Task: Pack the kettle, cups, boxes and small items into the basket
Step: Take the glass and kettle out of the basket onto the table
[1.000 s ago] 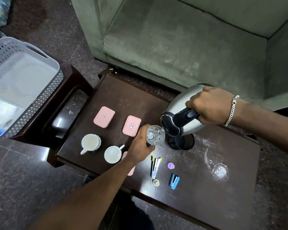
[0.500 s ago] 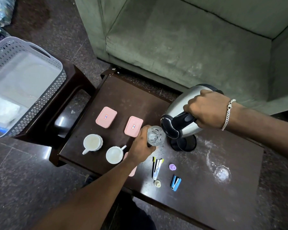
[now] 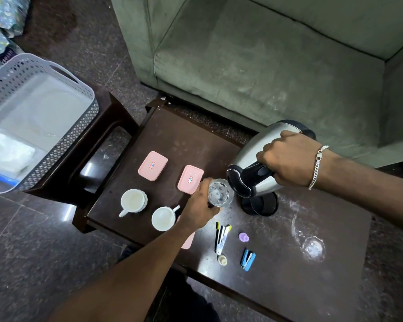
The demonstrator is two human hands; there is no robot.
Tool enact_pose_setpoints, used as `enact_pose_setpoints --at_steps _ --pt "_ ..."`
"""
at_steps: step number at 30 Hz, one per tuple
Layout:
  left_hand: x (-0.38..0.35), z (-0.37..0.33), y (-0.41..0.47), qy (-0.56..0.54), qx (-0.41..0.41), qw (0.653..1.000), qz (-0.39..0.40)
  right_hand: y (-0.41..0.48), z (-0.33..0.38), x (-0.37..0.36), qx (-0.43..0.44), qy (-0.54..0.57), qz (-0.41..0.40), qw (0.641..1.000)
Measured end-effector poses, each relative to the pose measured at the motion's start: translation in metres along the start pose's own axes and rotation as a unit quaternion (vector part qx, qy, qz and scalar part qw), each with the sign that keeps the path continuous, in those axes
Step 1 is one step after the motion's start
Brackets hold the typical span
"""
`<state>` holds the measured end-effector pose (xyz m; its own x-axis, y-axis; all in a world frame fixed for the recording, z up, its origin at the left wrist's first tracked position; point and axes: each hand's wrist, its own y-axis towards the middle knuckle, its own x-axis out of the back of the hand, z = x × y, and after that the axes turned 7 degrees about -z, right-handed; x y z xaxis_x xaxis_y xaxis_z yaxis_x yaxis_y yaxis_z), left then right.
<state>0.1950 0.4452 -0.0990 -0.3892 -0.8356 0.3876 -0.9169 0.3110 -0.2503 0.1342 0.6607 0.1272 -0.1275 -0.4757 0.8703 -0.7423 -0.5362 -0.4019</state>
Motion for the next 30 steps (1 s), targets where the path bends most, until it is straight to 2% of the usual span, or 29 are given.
enact_pose_setpoints --at_steps 17,30 --pt "0.001 0.001 0.001 -0.003 0.005 1.0 0.001 0.008 -0.023 0.007 0.01 0.032 0.027 0.999" --pt "0.003 -0.001 0.001 0.014 0.014 1.0 0.007 0.021 -0.056 -0.012 -0.022 0.178 -0.002 0.984"
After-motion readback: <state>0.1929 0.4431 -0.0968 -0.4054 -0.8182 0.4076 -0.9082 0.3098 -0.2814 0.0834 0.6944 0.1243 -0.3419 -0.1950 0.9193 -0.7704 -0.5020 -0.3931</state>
